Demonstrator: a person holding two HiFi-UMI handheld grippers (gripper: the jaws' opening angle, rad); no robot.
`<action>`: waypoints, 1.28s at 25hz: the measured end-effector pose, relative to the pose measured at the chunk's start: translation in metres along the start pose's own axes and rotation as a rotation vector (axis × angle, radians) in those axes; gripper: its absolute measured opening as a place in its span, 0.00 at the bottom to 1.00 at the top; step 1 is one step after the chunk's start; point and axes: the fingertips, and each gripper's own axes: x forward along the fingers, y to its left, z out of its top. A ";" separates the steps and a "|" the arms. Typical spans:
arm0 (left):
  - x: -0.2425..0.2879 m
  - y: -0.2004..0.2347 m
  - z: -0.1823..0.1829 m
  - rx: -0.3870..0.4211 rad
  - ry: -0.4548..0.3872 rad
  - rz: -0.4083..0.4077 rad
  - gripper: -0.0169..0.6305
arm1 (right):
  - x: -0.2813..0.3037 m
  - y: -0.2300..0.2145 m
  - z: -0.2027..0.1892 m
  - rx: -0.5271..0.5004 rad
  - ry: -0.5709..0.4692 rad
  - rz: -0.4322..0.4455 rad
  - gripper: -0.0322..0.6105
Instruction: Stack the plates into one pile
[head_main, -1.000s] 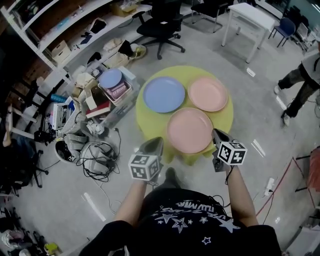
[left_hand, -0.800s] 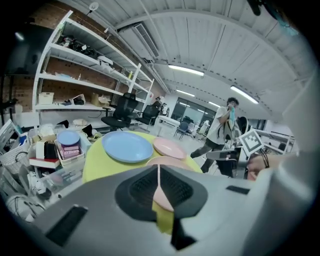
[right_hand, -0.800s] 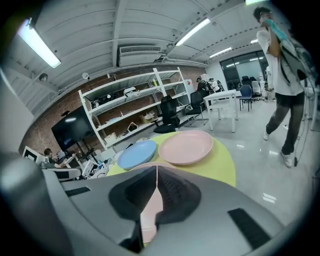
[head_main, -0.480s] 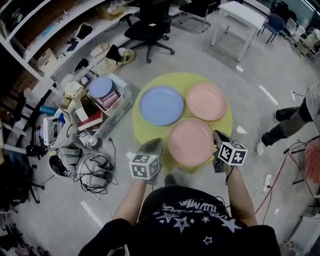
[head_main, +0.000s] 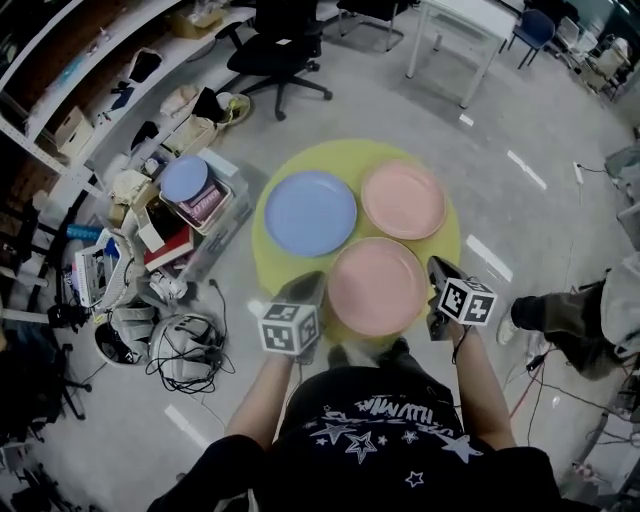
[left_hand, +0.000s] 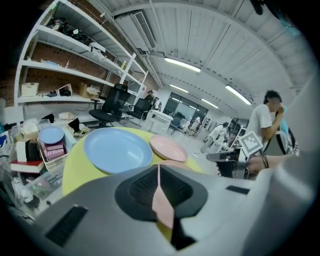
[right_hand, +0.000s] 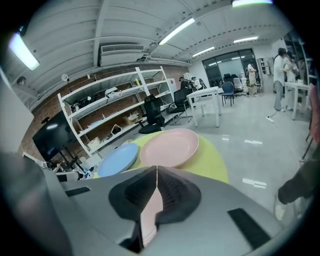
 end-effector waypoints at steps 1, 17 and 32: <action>0.001 -0.002 0.002 0.002 0.001 0.005 0.06 | 0.002 -0.004 0.003 0.003 0.000 -0.001 0.08; 0.023 -0.022 0.017 -0.061 -0.047 0.223 0.06 | 0.071 -0.065 0.053 -0.061 0.076 0.095 0.08; 0.035 -0.033 0.011 -0.123 -0.083 0.357 0.06 | 0.119 -0.125 0.055 -0.046 0.215 0.040 0.29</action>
